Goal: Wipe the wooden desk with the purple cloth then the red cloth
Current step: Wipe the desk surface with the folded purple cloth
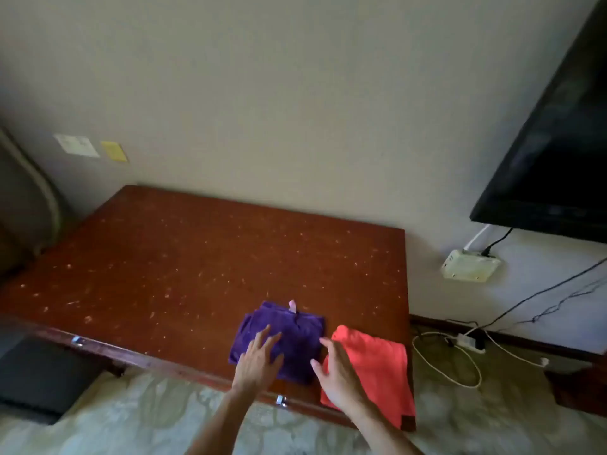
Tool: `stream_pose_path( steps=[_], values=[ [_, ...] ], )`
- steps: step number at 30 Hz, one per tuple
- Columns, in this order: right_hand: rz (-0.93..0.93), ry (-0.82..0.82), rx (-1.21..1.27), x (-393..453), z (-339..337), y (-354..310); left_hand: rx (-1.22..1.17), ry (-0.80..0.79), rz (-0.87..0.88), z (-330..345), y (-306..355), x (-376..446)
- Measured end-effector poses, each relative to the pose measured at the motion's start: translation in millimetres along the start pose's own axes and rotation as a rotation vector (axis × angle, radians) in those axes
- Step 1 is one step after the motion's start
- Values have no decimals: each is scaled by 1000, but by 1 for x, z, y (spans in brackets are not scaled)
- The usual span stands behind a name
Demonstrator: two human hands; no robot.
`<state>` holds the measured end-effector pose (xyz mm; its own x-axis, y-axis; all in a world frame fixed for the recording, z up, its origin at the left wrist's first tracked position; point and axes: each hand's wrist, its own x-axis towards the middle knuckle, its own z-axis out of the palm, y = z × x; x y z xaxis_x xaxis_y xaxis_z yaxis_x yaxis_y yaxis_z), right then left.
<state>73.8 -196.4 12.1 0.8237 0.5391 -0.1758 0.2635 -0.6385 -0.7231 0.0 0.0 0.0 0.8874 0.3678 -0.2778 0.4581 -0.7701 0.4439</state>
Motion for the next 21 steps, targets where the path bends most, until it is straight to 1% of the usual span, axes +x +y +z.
stream_pose_path(
  steps=[2,4,9,13,16,21],
  values=[
    [-57,9,-40,12,14,-4,23,69,23,-3,-5,9],
    [-57,28,-84,23,28,-13,52,138,49,-5,-16,19],
    [-79,286,-220,57,76,-7,120,213,201,10,-43,48],
    [-42,379,-315,75,104,-1,105,256,272,31,-54,60],
    [-41,405,-411,72,118,6,110,279,286,40,-57,58],
    [1,393,-475,75,122,5,113,233,313,38,-64,67]
  ],
)
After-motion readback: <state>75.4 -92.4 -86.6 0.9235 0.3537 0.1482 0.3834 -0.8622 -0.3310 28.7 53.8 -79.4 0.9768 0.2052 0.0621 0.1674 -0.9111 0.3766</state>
